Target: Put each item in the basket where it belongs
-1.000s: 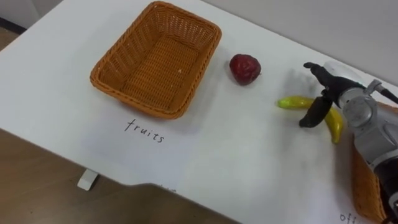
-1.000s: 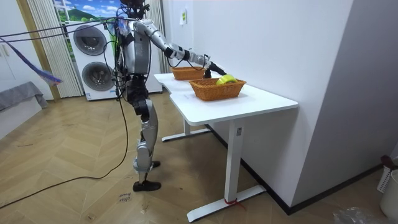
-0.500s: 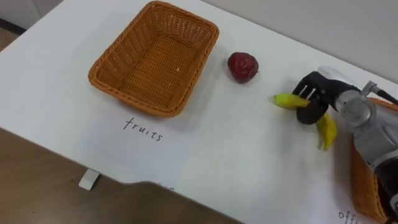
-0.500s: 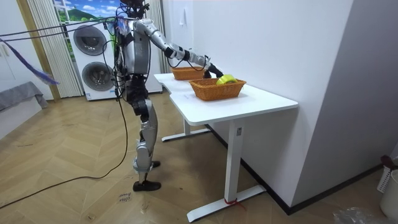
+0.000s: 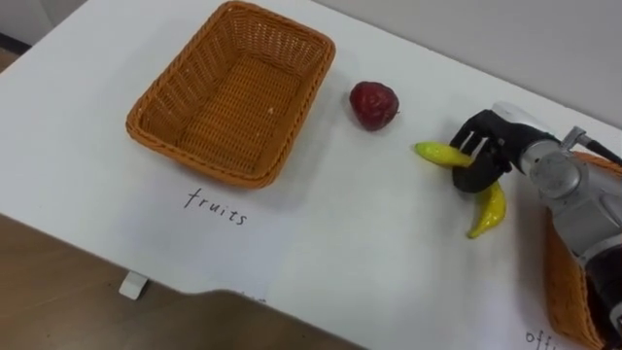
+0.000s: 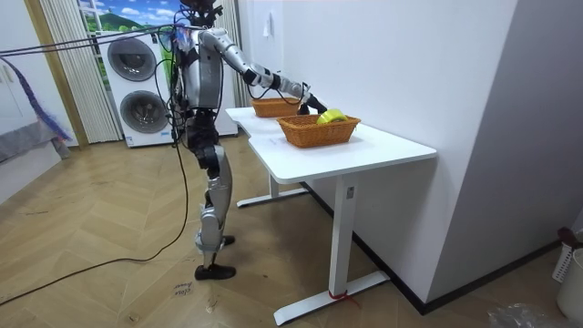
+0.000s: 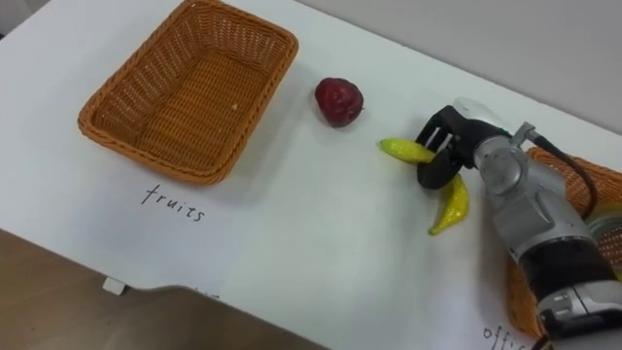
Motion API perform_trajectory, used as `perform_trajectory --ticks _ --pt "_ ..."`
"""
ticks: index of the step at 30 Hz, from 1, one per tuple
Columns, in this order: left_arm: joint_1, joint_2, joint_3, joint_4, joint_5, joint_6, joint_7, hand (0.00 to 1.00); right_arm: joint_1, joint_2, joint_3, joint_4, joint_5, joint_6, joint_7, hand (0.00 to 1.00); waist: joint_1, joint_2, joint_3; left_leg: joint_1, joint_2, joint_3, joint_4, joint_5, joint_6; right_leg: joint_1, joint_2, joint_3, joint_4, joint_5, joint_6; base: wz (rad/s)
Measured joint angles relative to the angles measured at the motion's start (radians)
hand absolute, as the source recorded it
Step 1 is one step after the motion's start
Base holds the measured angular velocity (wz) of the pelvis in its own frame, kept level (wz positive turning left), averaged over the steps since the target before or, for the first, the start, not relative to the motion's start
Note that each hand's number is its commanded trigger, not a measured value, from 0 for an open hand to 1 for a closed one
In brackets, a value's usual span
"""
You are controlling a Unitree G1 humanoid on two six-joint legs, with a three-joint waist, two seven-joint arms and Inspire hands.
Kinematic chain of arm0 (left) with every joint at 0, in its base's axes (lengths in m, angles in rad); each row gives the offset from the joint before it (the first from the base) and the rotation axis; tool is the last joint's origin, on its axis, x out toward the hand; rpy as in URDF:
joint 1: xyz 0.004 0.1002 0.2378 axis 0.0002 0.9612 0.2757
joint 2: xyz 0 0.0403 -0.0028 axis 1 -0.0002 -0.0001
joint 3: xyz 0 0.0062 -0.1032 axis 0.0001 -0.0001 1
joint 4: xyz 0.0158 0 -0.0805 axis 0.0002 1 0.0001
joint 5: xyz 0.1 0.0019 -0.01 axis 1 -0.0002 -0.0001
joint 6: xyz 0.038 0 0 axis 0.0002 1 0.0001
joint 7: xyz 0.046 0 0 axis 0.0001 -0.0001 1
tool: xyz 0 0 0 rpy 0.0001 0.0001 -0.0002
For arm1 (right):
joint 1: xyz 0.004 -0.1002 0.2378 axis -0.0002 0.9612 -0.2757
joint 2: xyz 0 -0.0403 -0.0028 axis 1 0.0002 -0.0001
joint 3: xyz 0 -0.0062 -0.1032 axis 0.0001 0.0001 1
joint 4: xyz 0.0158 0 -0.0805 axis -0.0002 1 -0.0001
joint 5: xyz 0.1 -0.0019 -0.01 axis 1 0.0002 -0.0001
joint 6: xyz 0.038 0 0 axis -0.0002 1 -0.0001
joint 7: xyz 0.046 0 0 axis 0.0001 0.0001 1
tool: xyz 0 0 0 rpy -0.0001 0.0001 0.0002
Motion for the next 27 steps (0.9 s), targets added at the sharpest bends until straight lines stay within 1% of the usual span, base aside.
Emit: perform_trajectory --ticks 3,5,7,9,12,15,16,17,18,19,21,23,24,26,27 --pt "0.0 0.0 0.0 0.0 0.0 -0.012 -0.003 0.0 0.0 0.001 0.0 -0.004 -0.005 -0.003 0.004 1.0 -0.001 0.001 0.0003 0.005 -0.001 0.0 0.0 0.0 0.0 0.005 -0.001 0.001 0.0 0.0 0.0 0.0" --pt "0.0 0.0 0.003 0.0 0.0 -0.013 -0.003 0.0 0.0 0.001 0.0 -0.027 -0.007 -0.003 0.008 1.0 -0.002 0.0 0.0002 0.005 -0.001 0.0 0.0 0.0 0.0 0.005 0.0 0.002 -0.001 0.0 0.0 0.0" --pt "0.0 0.0 0.014 0.001 0.0 -0.012 -0.003 0.0 0.001 0.0 0.0 -0.084 -0.008 0.001 0.01 1.0 -0.008 0.001 -0.0002 0.005 0.0 0.0 0.0 0.0 0.0 0.004 0.0 0.003 -0.001 0.0 0.0 0.0" --pt "0.006 0.0 0.031 0.001 0.005 -0.009 -0.004 0.0 0.004 -0.001 -0.001 -0.218 -0.048 0.007 0.012 1.0 -0.028 0.001 -0.0006 0.007 0.0 0.001 0.0 0.0 0.0 0.004 0.0 0.005 -0.001 0.0 0.0 -0.02" --pt "0.009 -0.001 0.035 0.0 0.027 -0.009 -0.004 0.0 0.004 -0.009 -0.002 -0.314 -0.053 0.005 0.013 1.0 -0.03 -0.001 -0.0019 0.018 0.0 0.006 -0.002 0.0 0.0 0.013 0.0 0.007 -0.001 0.0 0.0 -0.04" --pt "0.011 -0.001 0.042 0.0 0.044 -0.009 -0.004 0.0 0.004 -0.009 -0.002 -0.37 -0.053 0.006 0.02 1.0 -0.03 -0.005 -0.0065 0.041 0.001 0.006 -0.009 0.0 0.0 0.033 0.0 0.013 -0.002 0.0 0.0 0.0" --pt "0.012 -0.001 0.048 0.0 0.044 -0.009 -0.002 0.0 0.004 -0.009 -0.002 -0.385 -0.045 0.006 0.021 1.0 -0.03 -0.009 -0.0096 0.048 0.001 0.006 -0.013 0.0 0.0 0.037 0.001 0.019 -0.002 0.0 0.0 0.0" --pt "0.019 -0.002 0.048 0.0 0.044 -0.009 0.0 0.0 0.004 -0.009 -0.002 -0.401 -0.044 0.005 0.022 1.0 -0.031 -0.009 -0.0101 0.057 0.001 0.007 -0.014 0.0 0.0 0.046 0.002 0.027 -0.002 0.0 0.0 0.0" --pt "0.032 -0.002 0.048 -0.004 0.044 -0.009 0.001 0.0 0.004 -0.009 -0.003 -0.421 -0.045 0.007 0.022 1.0 -0.034 -0.01 -0.0134 0.065 0.001 0.008 -0.015 0.0 0.0 0.053 0.002 0.03 -0.002 0.0 0.0 0.0" --pt "0.04 -0.002 0.048 -0.008 0.043 -0.009 0.001 0.0 0.004 -0.009 -0.005 -0.432 -0.045 0.006 0.022 1.0 -0.038 -0.01 -0.0134 0.069 0.001 0.008 -0.016 0.0 0.0 0.058 0.002 0.03 -0.002 0.0 0.0 0.0" --pt "0.077 -0.009 0.06 -0.04 0.044 -0.005 0.001 0.0 0.004 -0.014 -0.017 -0.48 -0.046 0.008 0.031 1.0 -0.054 -0.014 -0.0196 0.076 0.002 0.008 -0.017 0.0 0.0 0.063 0.002 0.031 -0.001 0.0 0.0 0.0" --pt "0.082 -0.024 0.088 -0.04 0.043 0.001 0.002 0.0 0.004 -0.021 -0.036 -0.54 -0.046 0.012 0.034 1.0 -0.056 -0.013 -0.019 0.077 0.002 0.009 -0.016 0.0 -0.001 0.064 0.002 0.033 -0.001 0.0 0.0 -0.05" --pt "0.084 -0.03 0.091 -0.04 0.043 0.008 0.004 0.0 0.003 -0.022 -0.052 -0.571 -0.046 0.014 0.033 1.0 -0.056 -0.01 -0.0194 0.08 0.002 0.01 -0.016 0.0 -0.001 0.066 0.002 0.035 -0.001 0.0 0.0 -0.05" --pt "0.086 -0.033 0.09 -0.041 0.044 0.01 0.004 0.0 -0.001 -0.028 -0.056 -0.605 -0.05 0.021 0.033 1.0 -0.055 -0.008 -0.019 0.09 0.002 0.011 -0.018 0.0 -0.001 0.074 0.002 0.034 -0.001 0.0 0.0 0.0" --pt "0.087 -0.033 0.09 -0.041 0.044 0.01 0.005 0.0 -0.001 -0.028 -0.056 -0.62 -0.05 0.021 0.033 1.0 -0.055 -0.003 -0.0201 0.095 0.003 0.011 -0.019 0.0 -0.001 0.079 0.003 0.032 0.0 0.0 0.0 0.0"
